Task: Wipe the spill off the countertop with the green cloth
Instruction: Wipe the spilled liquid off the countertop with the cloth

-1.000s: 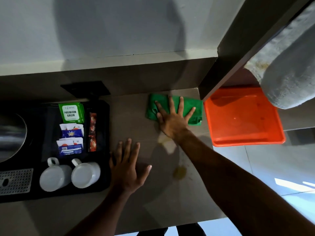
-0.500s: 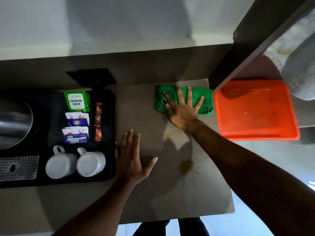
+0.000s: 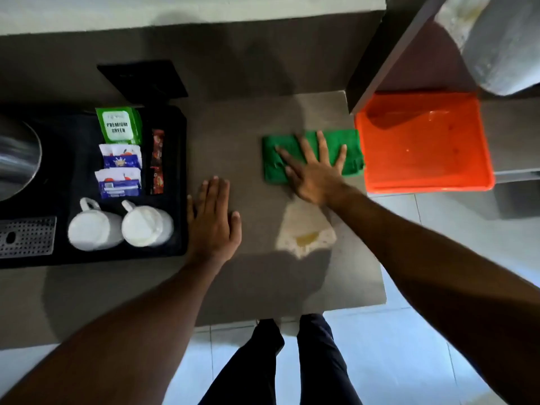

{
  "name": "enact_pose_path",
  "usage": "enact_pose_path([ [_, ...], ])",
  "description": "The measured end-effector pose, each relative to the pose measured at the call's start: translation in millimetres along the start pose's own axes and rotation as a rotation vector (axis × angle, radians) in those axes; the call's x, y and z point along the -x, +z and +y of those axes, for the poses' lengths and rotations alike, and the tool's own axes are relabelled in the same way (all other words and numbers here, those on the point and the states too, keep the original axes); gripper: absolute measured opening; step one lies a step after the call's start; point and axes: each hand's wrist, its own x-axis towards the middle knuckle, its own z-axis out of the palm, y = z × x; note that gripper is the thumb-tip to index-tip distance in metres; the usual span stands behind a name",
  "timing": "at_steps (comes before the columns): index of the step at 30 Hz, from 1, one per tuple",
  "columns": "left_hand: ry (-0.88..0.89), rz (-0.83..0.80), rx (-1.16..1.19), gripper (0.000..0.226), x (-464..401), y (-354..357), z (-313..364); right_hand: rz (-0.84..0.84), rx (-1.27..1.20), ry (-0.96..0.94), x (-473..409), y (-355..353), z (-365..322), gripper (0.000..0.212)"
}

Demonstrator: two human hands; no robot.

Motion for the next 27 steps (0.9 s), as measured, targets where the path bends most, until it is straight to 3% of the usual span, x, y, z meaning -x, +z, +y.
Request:
enact_pose_path([
  [3, 0.002, -0.007, -0.027, 0.073, 2, 1, -1, 0.062, 0.017, 0.013, 24, 14, -32, 0.059],
  [8, 0.011, -0.042, -0.045, 0.068, 4, -7, 3, 0.069, -0.019, -0.057, 219, 97, -88, 0.061],
  [11, 0.01, -0.061, -0.057, 0.067, 4, -7, 3, 0.068, -0.066, 0.016, 242, 114, -91, 0.062],
  [16, 0.009, -0.045, -0.014, 0.068, 4, -5, 0, 0.04, -0.059, 0.062, 190, 84, -71, 0.056],
  [23, 0.014, 0.032, 0.049, 0.072, 0, 6, -6, 0.031, -0.078, 0.126, -38, -10, 1, 0.056],
  [27, 0.021, 0.049, 0.058, 0.074, 1, 3, -4, -0.012, -0.072, 0.113, -54, -28, -5, 0.056],
])
